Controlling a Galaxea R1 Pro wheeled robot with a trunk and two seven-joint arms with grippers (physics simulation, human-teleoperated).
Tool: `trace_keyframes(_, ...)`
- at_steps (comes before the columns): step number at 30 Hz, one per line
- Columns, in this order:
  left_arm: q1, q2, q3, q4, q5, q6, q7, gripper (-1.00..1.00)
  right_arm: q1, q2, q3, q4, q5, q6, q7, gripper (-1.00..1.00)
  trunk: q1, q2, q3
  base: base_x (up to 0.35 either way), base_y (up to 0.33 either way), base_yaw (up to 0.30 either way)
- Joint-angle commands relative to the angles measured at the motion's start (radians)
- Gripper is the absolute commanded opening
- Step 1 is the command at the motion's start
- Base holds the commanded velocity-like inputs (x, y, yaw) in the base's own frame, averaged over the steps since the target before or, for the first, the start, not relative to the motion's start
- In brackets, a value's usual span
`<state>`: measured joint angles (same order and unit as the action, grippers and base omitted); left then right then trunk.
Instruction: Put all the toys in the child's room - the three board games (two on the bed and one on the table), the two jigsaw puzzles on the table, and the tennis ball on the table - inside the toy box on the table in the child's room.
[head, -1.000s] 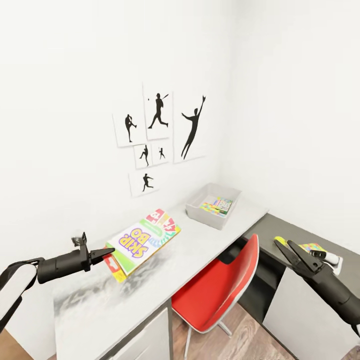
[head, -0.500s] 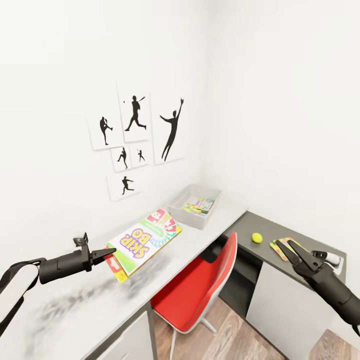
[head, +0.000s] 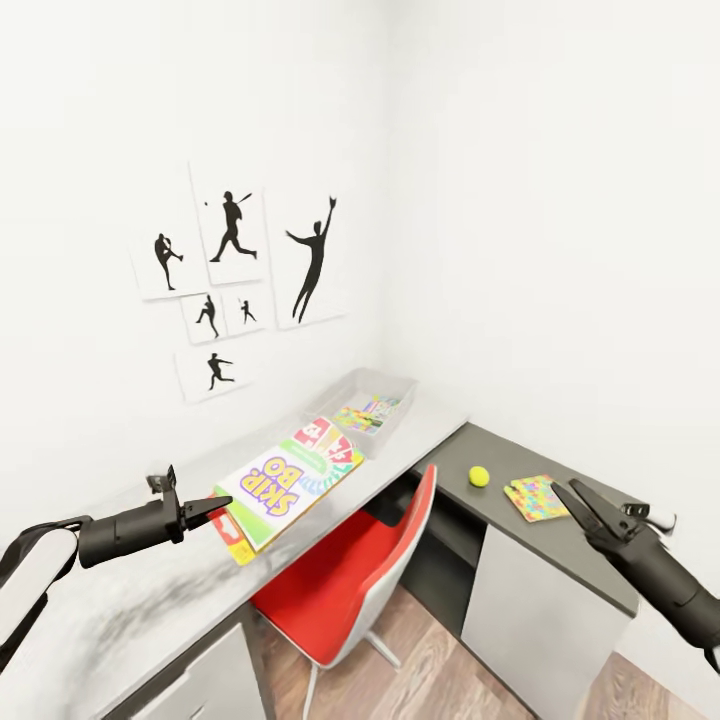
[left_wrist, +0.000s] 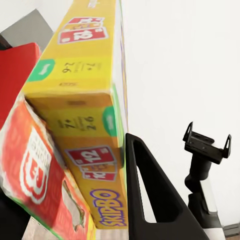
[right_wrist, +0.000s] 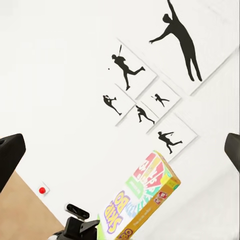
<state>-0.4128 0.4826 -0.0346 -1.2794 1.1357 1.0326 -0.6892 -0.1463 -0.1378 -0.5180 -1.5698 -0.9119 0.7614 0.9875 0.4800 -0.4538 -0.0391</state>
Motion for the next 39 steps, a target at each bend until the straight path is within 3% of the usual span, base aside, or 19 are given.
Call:
trace_keyframes(1,-0.001,0.001,-0.001,0.0,0.008,0.006,-0.004,-1.0,-0.001,0.001,-0.001,0.001,0.002,0.006,-0.005,1.0,0.001,-0.002,-0.002,0.07,-0.328,0.0)
trace_keyframes(19,0.0,0.001,0.015,0.002,0.01,0.004,-0.004,-1.0,-0.001,-0.001,-0.003,0.0,0.017,0.007,-0.02,1.0,0.001,-0.002,-0.002,0.147,-0.155,0.0)
trace_keyframes(22,0.0,0.001,0.016,0.002,0.01,0.004,-0.004,-1.0,-0.001,-0.004,-0.004,-0.002,0.018,0.015,-0.074,1.0,0.001,-0.002,-0.002,0.165,-0.164,0.0)
trace_keyframes(26,0.0,0.001,0.016,0.002,0.01,0.004,-0.004,-1.0,-0.002,-0.006,0.0,-0.012,0.016,0.041,-0.251,1.0,0.001,-0.002,-0.002,0.166,-0.187,0.0)
trace_keyframes(28,0.0,0.001,0.016,0.002,0.01,0.004,-0.004,-1.0,-0.001,-0.005,0.004,-0.014,0.016,0.068,-0.308,1.0,0.001,-0.002,-0.002,0.163,-0.197,0.0)
trace_keyframes(39,0.0,0.001,0.016,0.002,0.011,0.004,-0.004,-1.0,0.0,-0.001,0.009,-0.015,0.016,0.089,-0.337,1.0,0.001,-0.002,-0.002,0.047,-0.058,0.0)
